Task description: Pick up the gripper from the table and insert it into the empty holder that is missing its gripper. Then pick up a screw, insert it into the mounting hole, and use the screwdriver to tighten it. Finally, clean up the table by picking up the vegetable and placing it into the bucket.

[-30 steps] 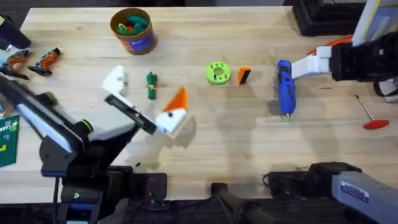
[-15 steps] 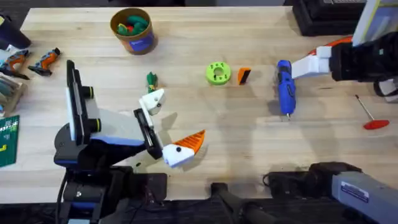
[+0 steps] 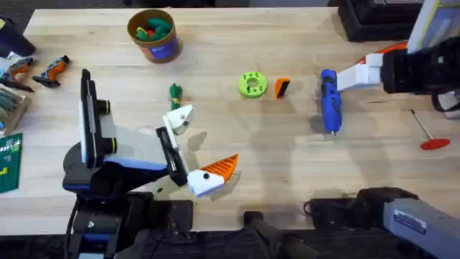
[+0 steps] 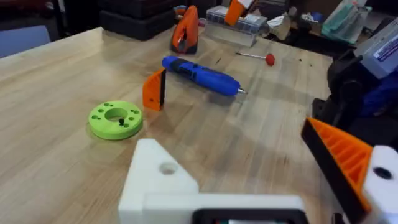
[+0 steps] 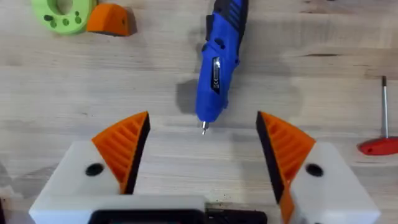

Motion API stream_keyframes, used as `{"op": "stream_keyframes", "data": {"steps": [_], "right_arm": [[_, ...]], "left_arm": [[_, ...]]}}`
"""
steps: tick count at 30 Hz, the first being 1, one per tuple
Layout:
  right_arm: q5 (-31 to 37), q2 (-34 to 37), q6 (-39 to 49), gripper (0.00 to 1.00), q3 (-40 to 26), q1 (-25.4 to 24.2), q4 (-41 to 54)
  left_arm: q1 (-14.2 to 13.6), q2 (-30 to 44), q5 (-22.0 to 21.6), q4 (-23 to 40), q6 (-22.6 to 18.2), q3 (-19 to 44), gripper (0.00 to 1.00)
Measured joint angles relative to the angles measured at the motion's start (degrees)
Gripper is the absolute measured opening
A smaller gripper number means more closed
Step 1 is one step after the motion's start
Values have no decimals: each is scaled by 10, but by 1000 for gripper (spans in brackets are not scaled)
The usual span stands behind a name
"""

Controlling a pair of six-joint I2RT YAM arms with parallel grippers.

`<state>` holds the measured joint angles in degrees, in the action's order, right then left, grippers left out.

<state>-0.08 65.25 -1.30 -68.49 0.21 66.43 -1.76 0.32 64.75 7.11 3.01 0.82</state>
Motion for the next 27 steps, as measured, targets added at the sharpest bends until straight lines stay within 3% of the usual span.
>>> {"op": "stream_keyframes", "data": {"steps": [11,27], "right_arm": [[0,0,0,991,0,0,0],[0,0,0,987,0,0,0]], "left_arm": [[0,0,0,0,-83,0,986],[0,0,0,0,-86,0,986]]}}
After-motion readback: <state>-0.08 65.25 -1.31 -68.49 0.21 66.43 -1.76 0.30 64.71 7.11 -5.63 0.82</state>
